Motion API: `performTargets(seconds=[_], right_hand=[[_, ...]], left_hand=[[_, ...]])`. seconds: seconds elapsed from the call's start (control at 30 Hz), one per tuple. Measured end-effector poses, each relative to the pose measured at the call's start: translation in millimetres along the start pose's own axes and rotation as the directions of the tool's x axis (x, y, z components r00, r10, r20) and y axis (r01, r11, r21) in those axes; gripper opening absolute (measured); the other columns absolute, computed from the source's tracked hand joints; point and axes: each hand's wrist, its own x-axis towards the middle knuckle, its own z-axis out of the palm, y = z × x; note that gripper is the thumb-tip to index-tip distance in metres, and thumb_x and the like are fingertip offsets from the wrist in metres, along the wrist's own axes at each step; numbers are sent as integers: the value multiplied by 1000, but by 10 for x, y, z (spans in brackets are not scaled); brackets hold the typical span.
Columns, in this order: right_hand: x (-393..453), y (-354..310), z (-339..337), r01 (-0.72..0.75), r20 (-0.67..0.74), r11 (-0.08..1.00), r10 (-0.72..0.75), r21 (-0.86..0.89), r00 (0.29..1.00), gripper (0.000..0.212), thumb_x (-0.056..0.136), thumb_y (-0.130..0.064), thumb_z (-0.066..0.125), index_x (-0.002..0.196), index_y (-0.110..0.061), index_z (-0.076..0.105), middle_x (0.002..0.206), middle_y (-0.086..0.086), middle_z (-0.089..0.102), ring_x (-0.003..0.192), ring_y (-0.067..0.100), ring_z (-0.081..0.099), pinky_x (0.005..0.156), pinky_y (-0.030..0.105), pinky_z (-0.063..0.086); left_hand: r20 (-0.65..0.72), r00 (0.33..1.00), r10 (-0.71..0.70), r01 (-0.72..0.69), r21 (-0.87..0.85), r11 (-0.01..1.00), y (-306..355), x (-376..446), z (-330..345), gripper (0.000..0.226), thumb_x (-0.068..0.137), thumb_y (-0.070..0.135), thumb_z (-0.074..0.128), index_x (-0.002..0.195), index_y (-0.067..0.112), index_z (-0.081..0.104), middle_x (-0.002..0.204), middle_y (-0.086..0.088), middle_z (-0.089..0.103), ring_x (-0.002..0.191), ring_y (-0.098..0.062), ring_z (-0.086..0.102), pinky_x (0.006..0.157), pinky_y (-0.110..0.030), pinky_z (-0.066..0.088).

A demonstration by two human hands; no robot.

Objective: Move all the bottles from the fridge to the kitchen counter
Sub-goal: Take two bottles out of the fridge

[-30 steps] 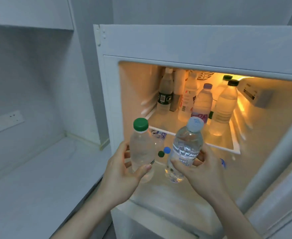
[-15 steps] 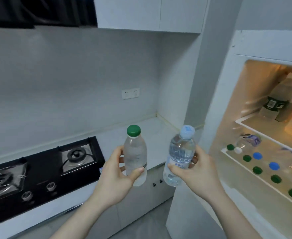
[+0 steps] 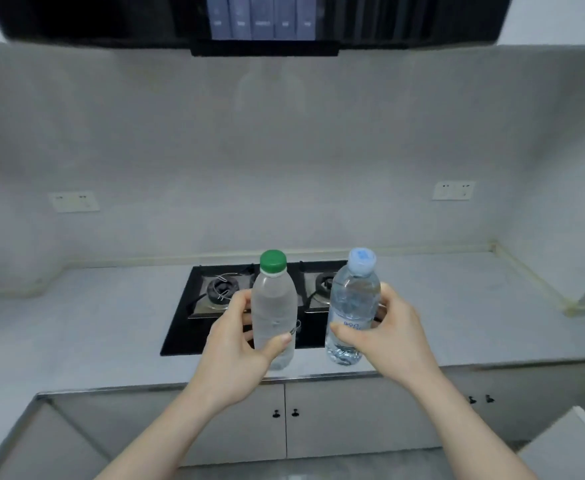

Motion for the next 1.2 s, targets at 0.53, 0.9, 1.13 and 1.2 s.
performTargets(seconds=[0.53, 0.9, 1.13, 1.2], right_hand=[[1072, -958, 2891, 257, 522, 961, -272, 103, 808, 48, 66, -26, 92, 104, -38, 65, 95, -22, 73, 87, -4, 69, 74, 18, 57], [1775, -1476, 4575, 268, 757, 929, -364, 255, 542, 38, 68, -21, 90, 96, -31, 66, 88, -15, 73, 78, 2, 69, 68, 20, 54], [1817, -1716, 5463, 282, 820, 915, -389, 289, 420, 37, 68, -23, 91, 95, -29, 66, 87, -12, 73, 77, 6, 70, 70, 27, 57], [1813, -1752, 5698, 287, 829, 914, -387, 286, 405, 38, 67, -24, 91, 95, -29, 66, 87, -11, 73, 78, 7, 70, 71, 26, 57]], left_hand=[[-528, 825, -203, 271, 55, 961, -1201, -43, -2191, 56, 79, 31, 86, 118, 45, 48, 113, 35, 60, 107, 9, 60, 94, -27, 55], [-761, 581, -290, 458, 11, 889, -1724, 97, -3072, 52, 80, 28, 85, 117, 38, 50, 112, 33, 62, 104, 7, 62, 81, -5, 47], [-820, 450, -354, 542, -65, 838, -2088, 51, -3624, 52, 79, 36, 85, 115, 41, 49, 108, 36, 61, 98, 7, 61, 79, -21, 53], [-822, 432, -371, 550, -86, 830, -2235, 60, -3798, 51, 79, 36, 85, 113, 42, 48, 107, 36, 62, 97, 6, 62, 81, -25, 55]])
